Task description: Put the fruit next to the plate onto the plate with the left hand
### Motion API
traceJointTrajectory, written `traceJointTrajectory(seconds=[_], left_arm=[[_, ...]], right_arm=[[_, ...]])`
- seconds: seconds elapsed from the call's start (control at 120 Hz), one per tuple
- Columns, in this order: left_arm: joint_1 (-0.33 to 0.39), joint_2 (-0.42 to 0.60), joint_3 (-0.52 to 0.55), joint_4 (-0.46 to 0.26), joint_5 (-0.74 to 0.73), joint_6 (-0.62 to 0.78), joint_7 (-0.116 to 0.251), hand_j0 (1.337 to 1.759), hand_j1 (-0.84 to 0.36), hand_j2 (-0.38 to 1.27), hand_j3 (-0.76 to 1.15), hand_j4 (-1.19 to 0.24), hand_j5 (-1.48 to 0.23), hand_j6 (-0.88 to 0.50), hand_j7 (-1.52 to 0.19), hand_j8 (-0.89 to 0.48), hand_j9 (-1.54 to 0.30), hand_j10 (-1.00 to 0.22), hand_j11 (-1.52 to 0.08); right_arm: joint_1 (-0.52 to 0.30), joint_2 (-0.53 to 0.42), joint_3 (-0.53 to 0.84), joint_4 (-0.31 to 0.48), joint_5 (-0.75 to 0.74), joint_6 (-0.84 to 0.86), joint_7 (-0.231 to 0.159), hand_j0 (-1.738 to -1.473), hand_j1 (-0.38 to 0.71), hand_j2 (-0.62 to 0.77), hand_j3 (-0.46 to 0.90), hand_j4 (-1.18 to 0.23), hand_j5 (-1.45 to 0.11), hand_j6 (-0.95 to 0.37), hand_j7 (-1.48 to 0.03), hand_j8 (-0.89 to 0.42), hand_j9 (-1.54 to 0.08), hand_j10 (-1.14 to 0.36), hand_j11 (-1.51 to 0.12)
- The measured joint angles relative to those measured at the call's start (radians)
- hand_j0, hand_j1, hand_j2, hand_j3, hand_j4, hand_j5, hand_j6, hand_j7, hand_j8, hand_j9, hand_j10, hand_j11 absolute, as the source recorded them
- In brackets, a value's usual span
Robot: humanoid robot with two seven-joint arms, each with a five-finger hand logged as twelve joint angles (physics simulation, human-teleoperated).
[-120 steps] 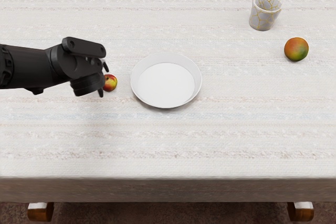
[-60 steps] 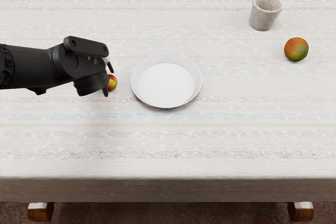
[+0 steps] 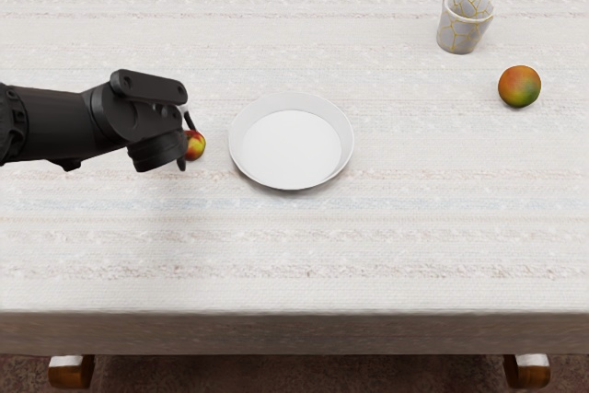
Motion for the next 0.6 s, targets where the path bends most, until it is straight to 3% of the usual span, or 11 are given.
traceJointTrajectory(seconds=[0.6], left_arm=[[0.004,0.0,-0.012,-0.002,0.013,0.012,0.0,1.658,-0.16,0.09,0.0,-0.43,-0.55,-0.43,-0.55,-0.43,-0.55,-0.43,-0.55]], right_arm=[[0.0,0.0,0.0,0.0,0.0,0.0,0.0,-1.658,-0.32,0.0,0.0,-0.02,-0.03,-0.02,-0.03,-0.02,-0.03,-0.02,-0.03]])
